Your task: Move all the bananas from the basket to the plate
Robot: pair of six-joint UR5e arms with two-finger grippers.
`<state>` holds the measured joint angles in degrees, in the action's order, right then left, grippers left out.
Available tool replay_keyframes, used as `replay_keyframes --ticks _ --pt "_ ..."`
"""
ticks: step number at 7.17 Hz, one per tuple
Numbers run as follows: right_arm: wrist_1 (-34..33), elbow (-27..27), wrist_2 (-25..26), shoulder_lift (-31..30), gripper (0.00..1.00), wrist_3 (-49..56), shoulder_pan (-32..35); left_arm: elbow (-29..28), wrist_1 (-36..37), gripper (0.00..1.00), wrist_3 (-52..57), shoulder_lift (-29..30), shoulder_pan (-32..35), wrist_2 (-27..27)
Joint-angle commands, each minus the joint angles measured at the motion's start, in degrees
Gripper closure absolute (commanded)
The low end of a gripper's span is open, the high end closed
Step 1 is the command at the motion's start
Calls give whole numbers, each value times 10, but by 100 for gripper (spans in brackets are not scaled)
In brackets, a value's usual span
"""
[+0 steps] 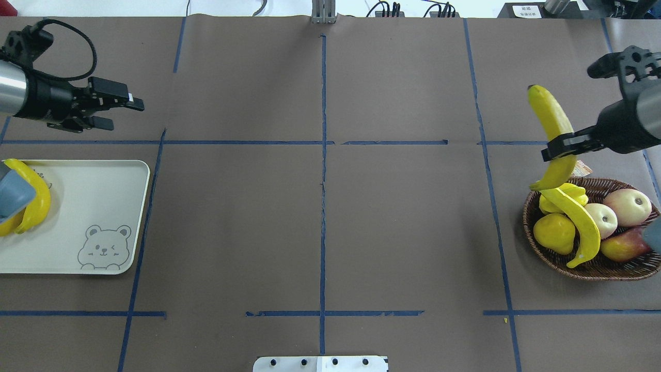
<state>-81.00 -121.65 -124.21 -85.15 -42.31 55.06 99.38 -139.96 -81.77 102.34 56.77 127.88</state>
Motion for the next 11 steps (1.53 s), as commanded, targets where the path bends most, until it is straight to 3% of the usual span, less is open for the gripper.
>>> replay_keyframes --ticks 1,2,5,6,8,11 --pt "7 43 17 105 94 -74 -70 2 1 1 -39 54 -34 -1" --pt "34 70 17 144 94 -81 -81 1 1 1 -66 72 -49 -2" --pt "198 116 24 173 98 -202 -130 -8 2 1 -139 146 -95 -20" --pt "202 126 27 196 99 -220 -144 -13 5 1 -148 167 -107 -31" --pt "204 133 89 225 98 -246 -193 -27 12 1 -165 212 -148 -89" --pt "204 133 123 239 98 -266 -224 -33 13 1 -203 238 -179 -139"
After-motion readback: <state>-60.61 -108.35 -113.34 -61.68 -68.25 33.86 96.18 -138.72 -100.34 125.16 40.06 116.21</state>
